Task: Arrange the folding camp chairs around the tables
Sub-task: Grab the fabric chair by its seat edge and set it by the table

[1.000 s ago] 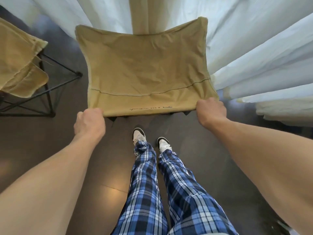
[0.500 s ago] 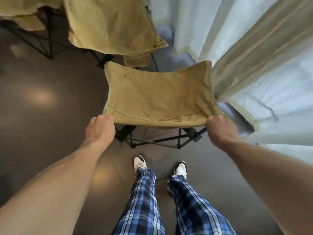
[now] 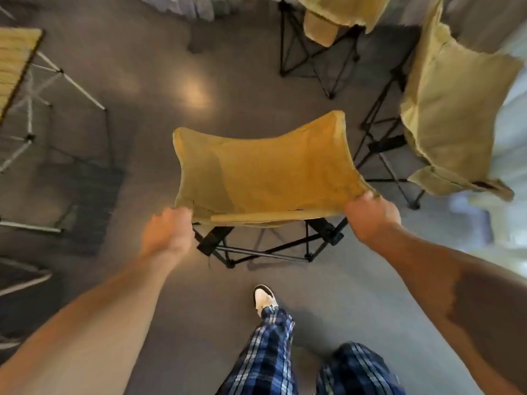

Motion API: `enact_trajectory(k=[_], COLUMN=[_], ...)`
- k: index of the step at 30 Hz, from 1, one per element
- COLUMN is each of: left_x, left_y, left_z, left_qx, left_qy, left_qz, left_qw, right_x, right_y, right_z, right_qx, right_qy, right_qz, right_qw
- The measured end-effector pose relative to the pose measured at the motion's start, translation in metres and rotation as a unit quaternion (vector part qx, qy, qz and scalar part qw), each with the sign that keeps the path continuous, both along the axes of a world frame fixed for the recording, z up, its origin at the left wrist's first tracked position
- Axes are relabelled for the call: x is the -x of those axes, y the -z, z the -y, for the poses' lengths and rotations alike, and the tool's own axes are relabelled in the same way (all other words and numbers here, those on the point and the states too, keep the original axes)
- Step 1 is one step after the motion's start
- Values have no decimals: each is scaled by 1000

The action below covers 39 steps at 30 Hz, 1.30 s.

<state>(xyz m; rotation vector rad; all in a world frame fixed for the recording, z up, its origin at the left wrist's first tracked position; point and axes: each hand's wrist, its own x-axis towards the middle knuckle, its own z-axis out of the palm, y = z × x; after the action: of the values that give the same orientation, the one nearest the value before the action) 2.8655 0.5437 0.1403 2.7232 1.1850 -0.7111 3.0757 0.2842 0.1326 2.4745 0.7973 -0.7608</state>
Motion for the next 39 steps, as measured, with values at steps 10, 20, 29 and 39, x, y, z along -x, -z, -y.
enact_trajectory(k=[10,20,29,39], left_x=[77,100,179,262], left_y=[-9,-21,-9,43], left_z=[-171,-254,-302,-372], left_qx=[-9,-14,-9,-3], left_qy=[-197,-416,-541,-560], left_qz=[16,10,6,-3], left_qw=[980,909,841,829], right_x=[-22,-24,68,155], right_y=[-24,-29,-17,18], right_z=[-294,-519,-672,-764], right_qx=[8,-36,-43,-34], right_qy=[-236,-444,-583,-615], right_qz=[29,20,17,14], right_qw=[971,895,811,788])
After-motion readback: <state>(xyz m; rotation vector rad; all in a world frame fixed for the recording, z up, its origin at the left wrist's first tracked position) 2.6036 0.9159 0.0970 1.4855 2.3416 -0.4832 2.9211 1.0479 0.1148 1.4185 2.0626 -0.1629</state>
